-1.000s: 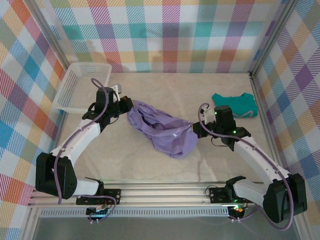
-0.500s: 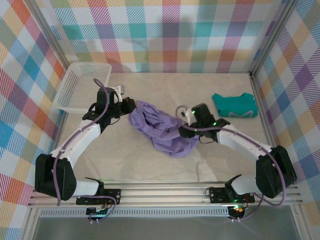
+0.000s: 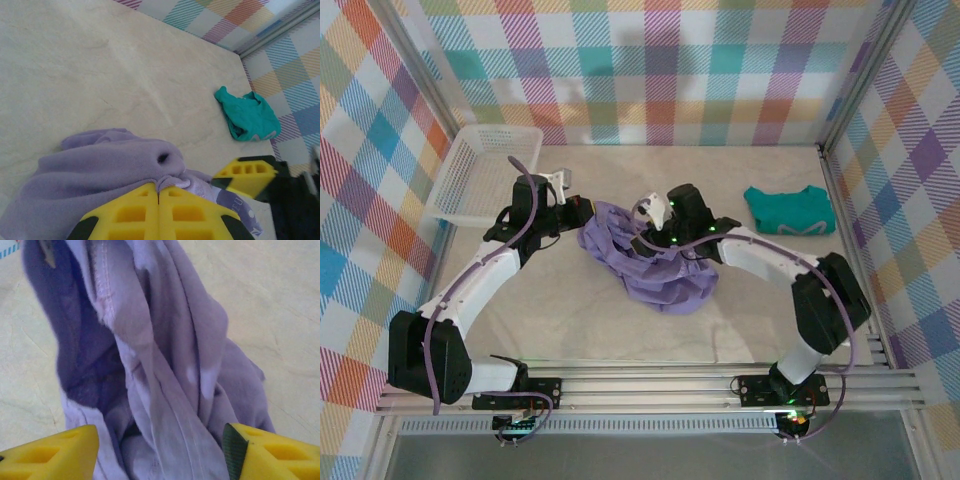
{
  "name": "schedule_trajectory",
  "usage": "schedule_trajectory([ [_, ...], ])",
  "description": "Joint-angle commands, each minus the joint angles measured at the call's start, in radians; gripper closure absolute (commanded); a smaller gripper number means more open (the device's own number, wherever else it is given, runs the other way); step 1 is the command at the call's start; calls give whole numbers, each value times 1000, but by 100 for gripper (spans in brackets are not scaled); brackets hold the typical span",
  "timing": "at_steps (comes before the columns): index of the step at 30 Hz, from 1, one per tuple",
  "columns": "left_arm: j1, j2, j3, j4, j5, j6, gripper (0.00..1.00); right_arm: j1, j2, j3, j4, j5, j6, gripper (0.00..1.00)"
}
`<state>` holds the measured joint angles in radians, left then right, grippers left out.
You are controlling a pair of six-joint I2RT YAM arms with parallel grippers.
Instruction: Fold the inside-out t-shirt
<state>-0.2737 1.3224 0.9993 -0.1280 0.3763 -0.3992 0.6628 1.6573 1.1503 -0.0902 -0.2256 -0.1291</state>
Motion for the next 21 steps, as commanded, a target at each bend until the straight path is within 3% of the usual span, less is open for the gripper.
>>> schedule_trajectory([
  [1,-9,-25,33,1,15,24,100,6,60,90,34,-89,-33,40],
  [7,-9,-23,35,-9,8,35,100,5,102,141,33,-92,-19,73],
  [10,-9,-17,35,-7,-6,31,100,0,93,163,3,-83,-12,99],
  [15,-10,7,68,-54,-98,8,100,-81,-83,201,-82,-119,102,100],
  [18,-22,60,121,-112,-144,22,92,-129,-194,214,-61,-149,217,100],
  [21,-71,103,181,-241,-233,69,79,-129,-188,255,-84,-152,308,100],
])
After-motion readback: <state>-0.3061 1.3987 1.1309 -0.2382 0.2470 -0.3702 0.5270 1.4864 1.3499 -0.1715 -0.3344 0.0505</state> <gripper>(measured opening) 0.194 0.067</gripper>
